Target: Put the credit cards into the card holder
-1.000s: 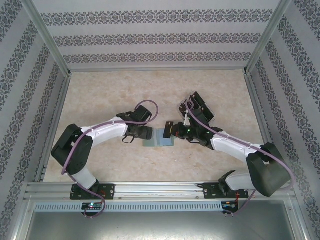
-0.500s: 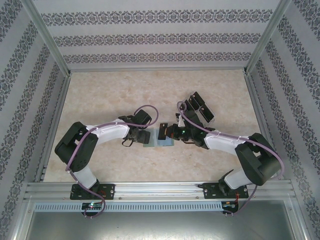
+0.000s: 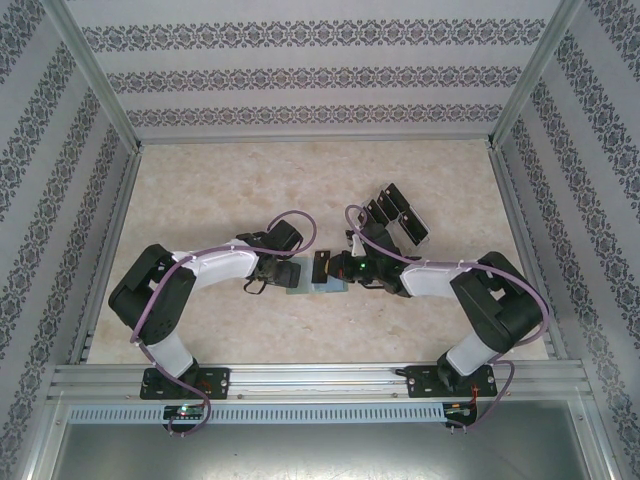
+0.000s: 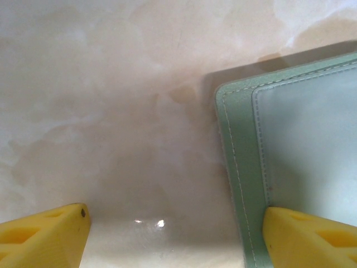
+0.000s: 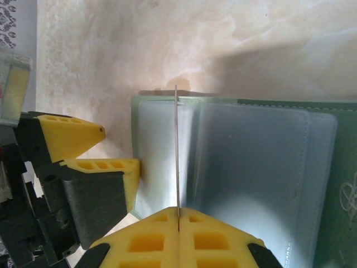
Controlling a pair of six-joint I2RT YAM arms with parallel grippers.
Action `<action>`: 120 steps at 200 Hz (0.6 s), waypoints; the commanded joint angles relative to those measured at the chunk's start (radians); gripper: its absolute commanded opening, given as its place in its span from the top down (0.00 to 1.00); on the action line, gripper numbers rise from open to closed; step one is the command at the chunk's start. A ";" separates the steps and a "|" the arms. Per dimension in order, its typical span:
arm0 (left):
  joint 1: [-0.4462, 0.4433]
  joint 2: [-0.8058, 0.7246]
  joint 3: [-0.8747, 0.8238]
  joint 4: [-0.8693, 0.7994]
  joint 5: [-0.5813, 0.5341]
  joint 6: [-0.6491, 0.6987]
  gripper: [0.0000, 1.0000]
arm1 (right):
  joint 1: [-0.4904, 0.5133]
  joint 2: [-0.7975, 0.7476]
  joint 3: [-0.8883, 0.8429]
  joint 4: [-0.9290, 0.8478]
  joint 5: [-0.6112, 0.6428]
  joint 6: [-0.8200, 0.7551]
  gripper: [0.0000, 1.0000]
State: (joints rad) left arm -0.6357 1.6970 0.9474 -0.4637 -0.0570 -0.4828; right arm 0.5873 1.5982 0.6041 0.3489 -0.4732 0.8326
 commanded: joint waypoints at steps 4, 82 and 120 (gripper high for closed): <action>-0.007 0.021 -0.032 -0.032 -0.056 -0.016 0.18 | 0.012 0.027 -0.021 0.052 -0.027 -0.021 1.00; -0.007 0.023 -0.035 -0.032 -0.054 -0.015 0.18 | 0.013 0.059 -0.041 0.082 -0.066 -0.012 1.00; -0.007 0.024 -0.032 -0.033 -0.056 -0.014 0.18 | 0.013 0.058 -0.059 0.085 -0.075 -0.013 1.00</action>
State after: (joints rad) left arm -0.6357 1.6970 0.9470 -0.4637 -0.0574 -0.4831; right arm 0.5869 1.6398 0.5732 0.4305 -0.5140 0.8322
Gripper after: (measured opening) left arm 0.821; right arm 0.054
